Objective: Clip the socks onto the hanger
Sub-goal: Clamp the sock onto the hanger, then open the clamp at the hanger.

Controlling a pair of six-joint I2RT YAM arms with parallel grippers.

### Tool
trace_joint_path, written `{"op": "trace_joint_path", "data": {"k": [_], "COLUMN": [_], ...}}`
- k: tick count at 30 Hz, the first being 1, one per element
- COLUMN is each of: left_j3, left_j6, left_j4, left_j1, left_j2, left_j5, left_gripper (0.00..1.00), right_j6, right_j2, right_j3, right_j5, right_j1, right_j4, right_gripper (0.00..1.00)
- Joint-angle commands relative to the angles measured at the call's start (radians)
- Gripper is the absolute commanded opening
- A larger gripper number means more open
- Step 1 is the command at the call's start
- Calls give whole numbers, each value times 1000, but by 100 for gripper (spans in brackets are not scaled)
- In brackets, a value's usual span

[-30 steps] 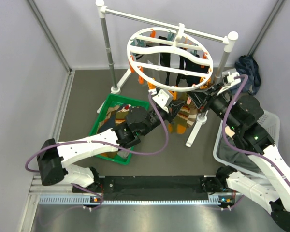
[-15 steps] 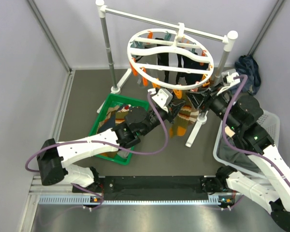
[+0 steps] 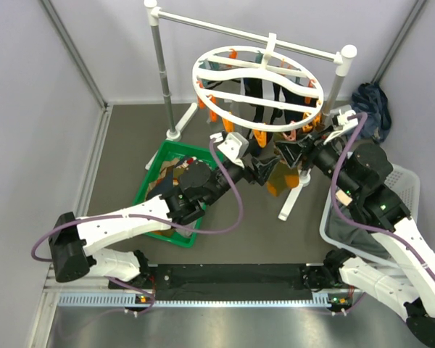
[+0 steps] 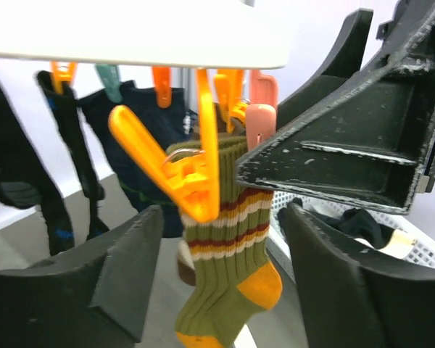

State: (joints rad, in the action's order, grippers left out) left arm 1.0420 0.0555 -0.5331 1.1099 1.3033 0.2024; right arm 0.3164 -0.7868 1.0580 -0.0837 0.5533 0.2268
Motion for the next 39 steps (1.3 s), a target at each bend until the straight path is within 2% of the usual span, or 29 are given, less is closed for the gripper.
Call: {"op": "trace_joint_path", "data": {"k": [1, 6, 9, 12, 16, 24, 33, 39], "left_j3": [-39, -53, -39, -11, 23, 67, 69, 50], "left_j6": [-2, -9, -8, -19, -26, -36, -16, -13], "left_j4": [-70, -61, -62, -62, -77, -126, -148, -166], "left_j1": [1, -8, -18, -25, -33, -39, -39, -39], "left_j2": [-67, -84, -87, -81, -58, 0, 37, 51], "left_j5": [52, 84, 84, 98, 98, 65, 12, 6], "left_gripper": [77, 87, 88, 88, 86, 75, 73, 76], "right_j6": [-13, -40, -69, -94, -111, -99, -56, -40], "right_j2": [29, 58, 78, 96, 100, 45, -71, -153], "right_j3": [14, 51, 89, 115, 164, 290, 424, 494], "right_j5": [7, 21, 24, 24, -8, -211, -251, -261], "right_j1": [-3, -3, -1, -3, -1, -1, -3, -1], "right_j4": [3, 65, 132, 180, 232, 258, 313, 370], "right_gripper": [60, 76, 84, 86, 86, 84, 72, 66]}}
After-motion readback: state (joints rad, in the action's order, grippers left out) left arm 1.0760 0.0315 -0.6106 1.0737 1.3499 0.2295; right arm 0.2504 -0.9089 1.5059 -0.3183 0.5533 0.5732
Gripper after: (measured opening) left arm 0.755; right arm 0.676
